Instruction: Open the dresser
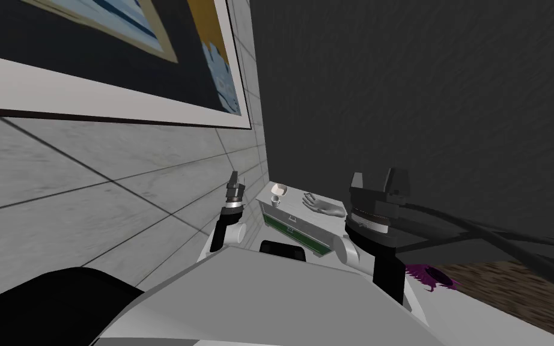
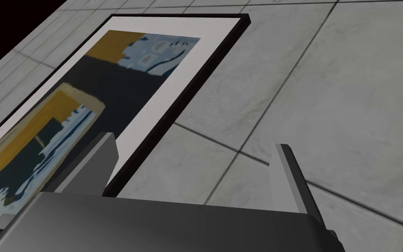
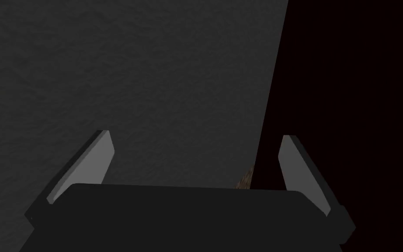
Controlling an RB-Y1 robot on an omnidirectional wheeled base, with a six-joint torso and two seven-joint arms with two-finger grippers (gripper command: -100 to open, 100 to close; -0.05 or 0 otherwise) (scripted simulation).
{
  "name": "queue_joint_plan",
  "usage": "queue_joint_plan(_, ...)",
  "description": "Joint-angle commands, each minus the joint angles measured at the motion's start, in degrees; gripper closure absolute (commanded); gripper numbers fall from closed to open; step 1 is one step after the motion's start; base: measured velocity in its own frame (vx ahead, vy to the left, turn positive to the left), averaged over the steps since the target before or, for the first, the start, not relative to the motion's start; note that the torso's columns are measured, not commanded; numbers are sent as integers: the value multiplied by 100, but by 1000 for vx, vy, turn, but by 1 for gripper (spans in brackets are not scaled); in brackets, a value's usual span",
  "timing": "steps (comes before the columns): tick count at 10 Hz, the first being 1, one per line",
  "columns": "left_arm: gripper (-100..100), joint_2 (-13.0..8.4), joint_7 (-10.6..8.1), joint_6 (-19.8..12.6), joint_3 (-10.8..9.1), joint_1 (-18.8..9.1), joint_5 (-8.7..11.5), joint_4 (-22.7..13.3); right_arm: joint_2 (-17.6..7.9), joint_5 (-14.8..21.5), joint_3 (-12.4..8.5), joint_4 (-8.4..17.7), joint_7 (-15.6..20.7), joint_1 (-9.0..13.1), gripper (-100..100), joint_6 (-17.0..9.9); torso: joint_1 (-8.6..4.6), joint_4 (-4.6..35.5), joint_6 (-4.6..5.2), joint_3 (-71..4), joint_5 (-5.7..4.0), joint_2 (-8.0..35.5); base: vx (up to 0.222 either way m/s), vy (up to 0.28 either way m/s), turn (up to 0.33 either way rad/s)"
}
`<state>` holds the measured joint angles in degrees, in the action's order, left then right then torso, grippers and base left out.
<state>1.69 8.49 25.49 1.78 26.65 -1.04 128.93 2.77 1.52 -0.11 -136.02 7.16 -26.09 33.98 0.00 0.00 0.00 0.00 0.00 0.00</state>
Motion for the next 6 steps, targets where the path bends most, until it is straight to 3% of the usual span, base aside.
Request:
queue_joint_plan(1,0,0,0,0,0,0,0,0,0,0,0,0,0,0,0,0,0,235,0,-467,0,232,0,0,0)
queue_joint_plan(6,0,0,0,0,0,0,0,1,0,0,0,-1,0,0,0,0,0,2268,0,-4536,0,2269,0,0,0)
